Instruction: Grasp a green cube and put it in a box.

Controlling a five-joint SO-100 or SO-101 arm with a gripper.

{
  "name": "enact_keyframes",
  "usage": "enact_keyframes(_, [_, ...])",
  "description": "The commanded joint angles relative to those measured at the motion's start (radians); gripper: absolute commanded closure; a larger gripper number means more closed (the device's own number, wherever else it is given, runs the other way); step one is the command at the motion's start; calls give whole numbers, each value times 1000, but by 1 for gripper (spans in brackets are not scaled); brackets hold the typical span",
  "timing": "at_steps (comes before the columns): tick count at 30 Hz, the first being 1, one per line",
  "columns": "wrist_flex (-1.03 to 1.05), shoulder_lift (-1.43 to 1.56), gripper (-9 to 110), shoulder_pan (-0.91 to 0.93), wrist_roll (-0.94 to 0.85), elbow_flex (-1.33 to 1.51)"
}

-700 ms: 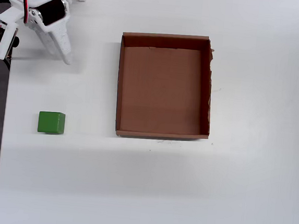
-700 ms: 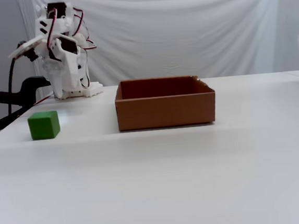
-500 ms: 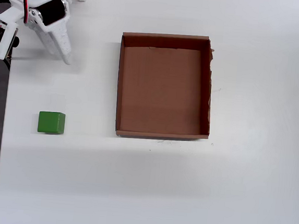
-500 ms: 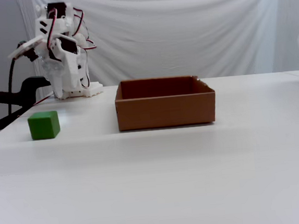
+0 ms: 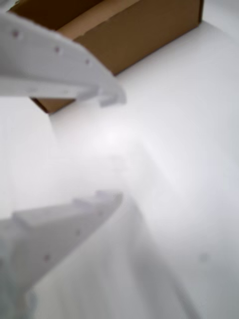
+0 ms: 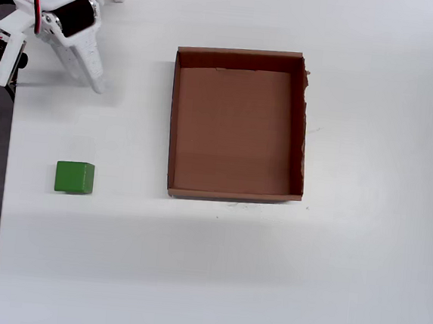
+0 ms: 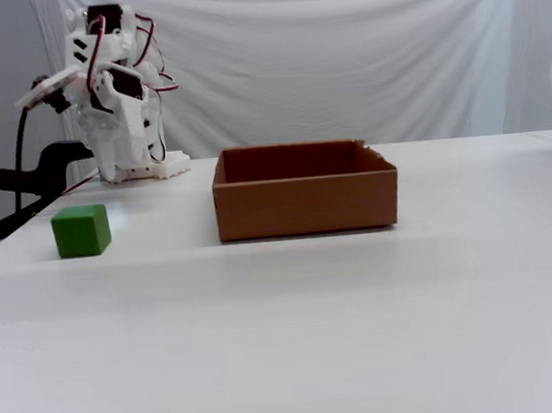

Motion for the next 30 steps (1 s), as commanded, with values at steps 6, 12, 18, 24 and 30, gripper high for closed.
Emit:
enact_keyframes(6, [2,3,79,9,6,-6])
enact_keyframes(12, [-150,-2,79,89,-2,-8])
enact_keyframes(18, [-261,-117,79,210,-236,-60])
enact_keyframes(24, [-304,-407,79,247,-463,-268])
enact_keyframes(30, [-275,-785,75,216,-466,-592])
